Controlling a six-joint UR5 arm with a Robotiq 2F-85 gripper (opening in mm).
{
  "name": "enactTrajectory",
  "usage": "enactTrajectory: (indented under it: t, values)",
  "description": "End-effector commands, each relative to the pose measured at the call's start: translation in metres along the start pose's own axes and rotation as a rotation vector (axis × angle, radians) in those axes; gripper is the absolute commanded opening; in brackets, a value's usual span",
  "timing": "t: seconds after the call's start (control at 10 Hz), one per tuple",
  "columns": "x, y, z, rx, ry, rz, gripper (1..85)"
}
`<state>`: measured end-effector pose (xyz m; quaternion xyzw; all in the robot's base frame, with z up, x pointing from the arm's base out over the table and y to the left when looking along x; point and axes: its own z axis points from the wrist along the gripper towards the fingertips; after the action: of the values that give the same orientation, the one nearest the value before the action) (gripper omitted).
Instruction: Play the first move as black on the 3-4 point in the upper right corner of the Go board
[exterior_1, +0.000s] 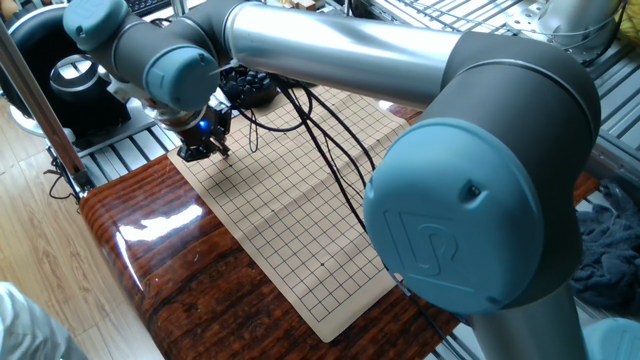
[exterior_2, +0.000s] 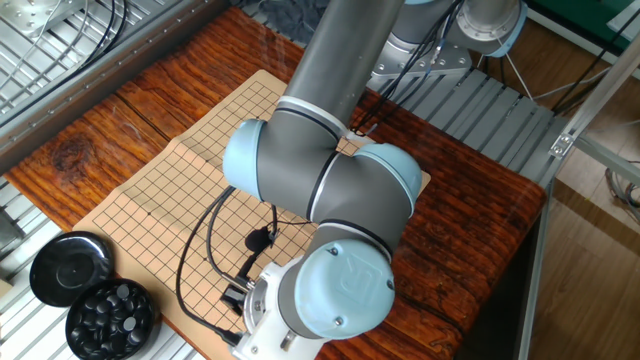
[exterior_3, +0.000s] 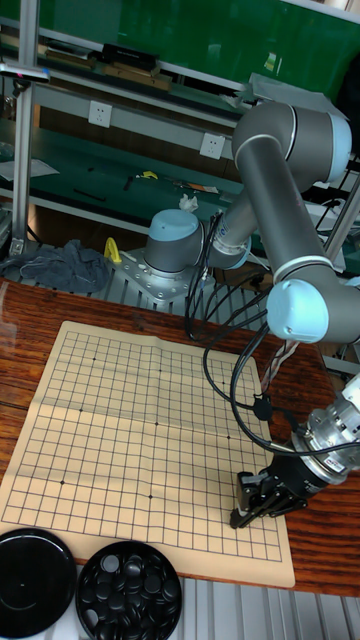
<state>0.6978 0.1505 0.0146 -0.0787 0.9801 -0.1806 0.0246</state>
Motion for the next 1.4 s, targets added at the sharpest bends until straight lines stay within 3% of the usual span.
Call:
enactTrajectory:
  t: [0.0, 0.6, 1.1, 1.3]
  values:
    - [-0.002, 0.001, 0.0, -0.011, -0.008, 0.012, 1.7]
    - [-0.008, 0.009, 0.003, -0.037, -0.027, 0.018, 11.7]
    - [-0.001, 0.012, 0.002, -0.052, -0.002, -0.031, 12.0]
    - [0.002, 0.009, 0.002, -0.041, 0.008, -0.042, 12.3]
